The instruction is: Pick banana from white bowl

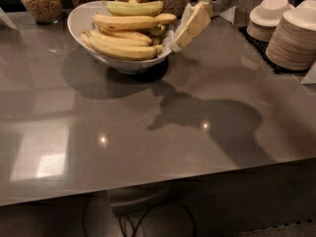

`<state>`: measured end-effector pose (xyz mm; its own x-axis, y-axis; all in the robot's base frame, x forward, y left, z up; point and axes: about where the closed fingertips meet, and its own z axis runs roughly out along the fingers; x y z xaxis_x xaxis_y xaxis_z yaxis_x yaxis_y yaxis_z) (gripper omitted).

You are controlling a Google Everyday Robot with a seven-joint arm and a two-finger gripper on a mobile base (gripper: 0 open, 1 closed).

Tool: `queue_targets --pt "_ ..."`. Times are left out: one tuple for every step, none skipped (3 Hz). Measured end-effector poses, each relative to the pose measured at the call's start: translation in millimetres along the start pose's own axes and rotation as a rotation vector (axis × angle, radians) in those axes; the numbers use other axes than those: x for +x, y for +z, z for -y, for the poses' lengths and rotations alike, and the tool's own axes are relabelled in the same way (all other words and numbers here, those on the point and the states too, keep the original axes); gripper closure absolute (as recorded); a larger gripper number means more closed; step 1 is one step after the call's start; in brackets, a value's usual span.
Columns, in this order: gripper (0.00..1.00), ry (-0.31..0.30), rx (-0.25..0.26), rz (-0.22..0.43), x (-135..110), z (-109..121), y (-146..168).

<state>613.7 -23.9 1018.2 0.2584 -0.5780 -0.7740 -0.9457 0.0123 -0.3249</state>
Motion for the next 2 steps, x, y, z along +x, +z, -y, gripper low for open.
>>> queue_targets --pt "0.05 -0.094 -0.025 0.034 -24 16 23" --pt "0.12 -0.161 -0.06 0.04 -40 25 47"
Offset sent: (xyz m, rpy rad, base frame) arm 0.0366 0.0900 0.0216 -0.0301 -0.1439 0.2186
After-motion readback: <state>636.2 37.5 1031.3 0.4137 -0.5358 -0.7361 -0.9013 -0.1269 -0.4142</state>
